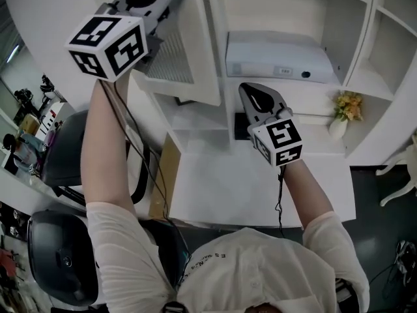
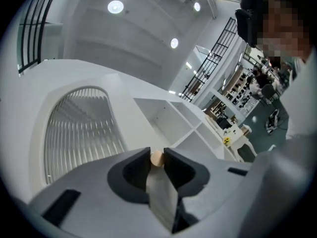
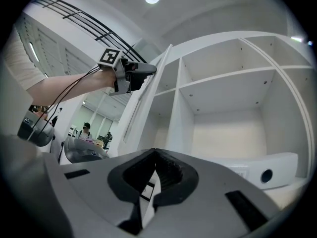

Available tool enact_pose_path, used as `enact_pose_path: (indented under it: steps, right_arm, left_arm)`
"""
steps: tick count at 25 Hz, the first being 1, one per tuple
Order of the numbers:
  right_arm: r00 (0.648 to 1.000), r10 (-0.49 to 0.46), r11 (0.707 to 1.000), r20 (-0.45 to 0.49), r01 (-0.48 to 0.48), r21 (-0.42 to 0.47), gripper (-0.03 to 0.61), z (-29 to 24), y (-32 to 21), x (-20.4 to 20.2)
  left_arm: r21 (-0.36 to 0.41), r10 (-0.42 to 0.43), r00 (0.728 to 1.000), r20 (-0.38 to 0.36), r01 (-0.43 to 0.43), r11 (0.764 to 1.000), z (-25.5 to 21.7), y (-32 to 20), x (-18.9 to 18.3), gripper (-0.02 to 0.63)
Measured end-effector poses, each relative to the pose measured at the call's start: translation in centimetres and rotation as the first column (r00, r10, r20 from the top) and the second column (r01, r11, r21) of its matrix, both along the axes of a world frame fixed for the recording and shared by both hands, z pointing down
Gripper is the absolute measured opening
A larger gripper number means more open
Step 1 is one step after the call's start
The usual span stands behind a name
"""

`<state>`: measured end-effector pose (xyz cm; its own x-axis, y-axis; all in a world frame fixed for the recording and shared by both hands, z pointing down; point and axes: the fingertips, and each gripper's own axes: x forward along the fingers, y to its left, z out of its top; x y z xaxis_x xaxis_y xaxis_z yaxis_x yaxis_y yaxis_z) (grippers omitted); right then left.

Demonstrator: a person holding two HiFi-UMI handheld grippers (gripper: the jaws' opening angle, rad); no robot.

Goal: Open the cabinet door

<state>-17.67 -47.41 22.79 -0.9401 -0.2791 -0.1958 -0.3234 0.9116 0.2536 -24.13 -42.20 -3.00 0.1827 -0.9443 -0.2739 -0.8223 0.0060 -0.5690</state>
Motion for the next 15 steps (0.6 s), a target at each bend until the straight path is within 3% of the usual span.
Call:
enact_pose_path:
  steps: [15]
  right_arm:
    - [0.997,0.072,0.997,0.006,-0.072,0.007,0.015,-0.4,5.1,0.6]
  left_arm:
    - [-0.028,0.15,0.987,-0.054,-0.152,0.988,0.0,7.0,0.3,0.087]
